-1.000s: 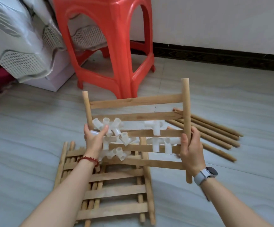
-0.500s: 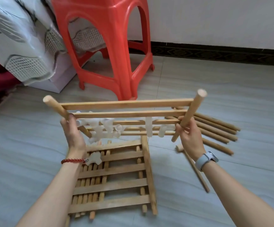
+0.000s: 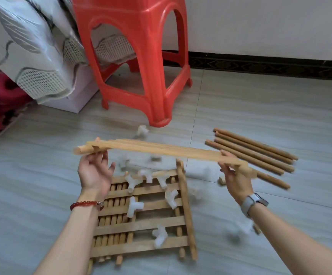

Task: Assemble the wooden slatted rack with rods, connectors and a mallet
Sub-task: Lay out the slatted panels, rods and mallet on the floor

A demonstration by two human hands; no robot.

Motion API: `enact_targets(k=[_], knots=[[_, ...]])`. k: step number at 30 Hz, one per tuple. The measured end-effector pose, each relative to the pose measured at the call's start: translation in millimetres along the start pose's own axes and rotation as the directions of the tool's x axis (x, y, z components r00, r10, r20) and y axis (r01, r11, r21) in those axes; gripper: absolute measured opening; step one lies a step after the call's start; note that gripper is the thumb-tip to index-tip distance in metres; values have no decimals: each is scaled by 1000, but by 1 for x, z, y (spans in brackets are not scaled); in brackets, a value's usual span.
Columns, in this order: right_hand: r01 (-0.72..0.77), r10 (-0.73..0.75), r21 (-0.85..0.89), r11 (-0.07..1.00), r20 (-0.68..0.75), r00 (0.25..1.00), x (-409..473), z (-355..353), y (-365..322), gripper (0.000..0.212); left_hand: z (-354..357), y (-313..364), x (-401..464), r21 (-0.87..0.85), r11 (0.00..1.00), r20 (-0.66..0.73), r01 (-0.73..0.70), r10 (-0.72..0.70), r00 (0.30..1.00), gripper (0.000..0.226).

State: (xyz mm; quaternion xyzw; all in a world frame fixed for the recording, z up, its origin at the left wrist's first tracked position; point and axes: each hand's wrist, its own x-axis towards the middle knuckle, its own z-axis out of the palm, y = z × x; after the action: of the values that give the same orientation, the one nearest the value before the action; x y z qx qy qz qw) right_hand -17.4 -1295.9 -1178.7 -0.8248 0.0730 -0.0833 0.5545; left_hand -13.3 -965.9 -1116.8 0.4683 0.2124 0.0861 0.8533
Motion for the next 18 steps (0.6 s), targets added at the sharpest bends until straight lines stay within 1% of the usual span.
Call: enact_targets(k=[1,3,5,8,10,12,14,16,18], knots=[[-2,0,-39,999,-31,1000,4,-1,-5,15,5,0,0,59,998,0,-26,26,1000,53],[-51,34,-117,992,-143,989,14,-7,-11,13,21,-1,-3,213,974,35,-80,74,997,49],[-100,72,-154,983,-178,981,21,-20,-14,8,36,-4,-4,319,940,101,-120,92,991,44],[-156,129,-174,972,-155,979,22,-51,-17,6,58,-7,-9,404,896,186,-186,118,975,38],[-206,170,-177,962,-202,965,14,-78,-21,9,77,-9,-20,432,871,248,-236,137,959,33],[-231,176,-201,952,-259,950,2,-103,-23,12,96,-14,-35,447,843,352,-297,140,926,34],[-285,200,-249,926,-318,927,-21,-136,-20,17,114,-24,-57,461,831,440,-311,90,894,42],[-356,244,-267,896,-375,894,-53,-168,-17,19,126,-35,-82,486,830,476,-274,12,879,47],[-396,274,-241,886,-419,866,-82,-188,-14,19,127,-47,-102,520,822,486,-234,-59,872,46]])
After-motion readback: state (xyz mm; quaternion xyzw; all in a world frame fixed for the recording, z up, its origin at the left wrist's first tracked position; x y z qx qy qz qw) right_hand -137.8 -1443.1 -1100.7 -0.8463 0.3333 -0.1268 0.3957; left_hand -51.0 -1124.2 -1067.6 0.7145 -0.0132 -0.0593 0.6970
